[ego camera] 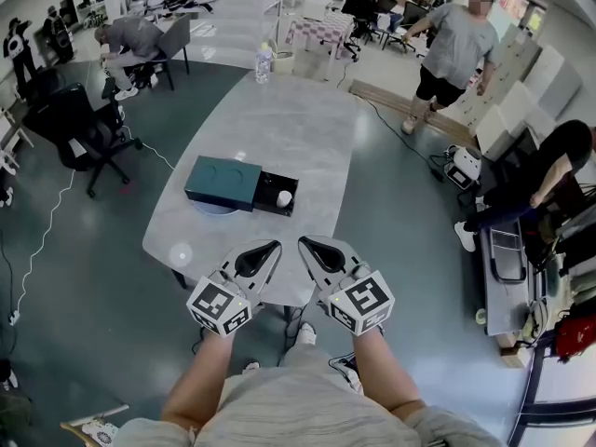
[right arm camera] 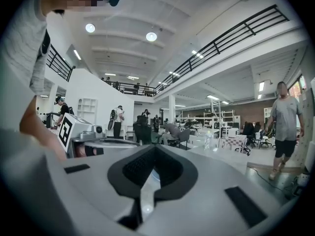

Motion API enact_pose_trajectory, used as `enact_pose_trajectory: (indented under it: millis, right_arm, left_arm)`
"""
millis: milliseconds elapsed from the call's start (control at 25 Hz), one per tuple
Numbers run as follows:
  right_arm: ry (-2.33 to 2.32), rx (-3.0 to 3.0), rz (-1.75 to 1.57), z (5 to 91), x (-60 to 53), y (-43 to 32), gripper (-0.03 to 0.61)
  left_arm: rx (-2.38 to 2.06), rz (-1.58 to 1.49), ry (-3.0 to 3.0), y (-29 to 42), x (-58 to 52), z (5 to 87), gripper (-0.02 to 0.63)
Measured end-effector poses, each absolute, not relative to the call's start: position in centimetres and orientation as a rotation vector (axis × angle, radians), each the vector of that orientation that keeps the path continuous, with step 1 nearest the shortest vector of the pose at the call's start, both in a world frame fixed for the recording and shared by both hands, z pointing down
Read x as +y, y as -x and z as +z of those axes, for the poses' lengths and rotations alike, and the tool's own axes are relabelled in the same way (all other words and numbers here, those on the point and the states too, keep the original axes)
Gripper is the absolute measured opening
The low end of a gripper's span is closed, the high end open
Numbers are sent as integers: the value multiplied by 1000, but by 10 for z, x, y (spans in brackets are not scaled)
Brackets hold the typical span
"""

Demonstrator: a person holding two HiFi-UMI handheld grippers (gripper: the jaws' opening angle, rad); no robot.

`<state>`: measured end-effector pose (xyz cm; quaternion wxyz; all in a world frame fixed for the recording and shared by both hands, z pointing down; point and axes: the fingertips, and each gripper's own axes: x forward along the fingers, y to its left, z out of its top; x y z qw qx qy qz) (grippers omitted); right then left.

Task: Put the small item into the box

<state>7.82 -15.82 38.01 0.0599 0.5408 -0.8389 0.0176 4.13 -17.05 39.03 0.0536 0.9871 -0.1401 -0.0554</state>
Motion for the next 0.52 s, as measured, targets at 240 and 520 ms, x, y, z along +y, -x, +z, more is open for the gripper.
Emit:
enact_pose_trajectory:
  millis: [240,520]
  right_arm:
    - [-1643,-2540,54,377,-161,-80,18]
    - [-1647,-2536,58,380,-163,-84,18]
  left_arm:
    - [-433,-165,-2995,-40,-175,390,21]
    - [-427,-165,-2991,-45,-176,393,21]
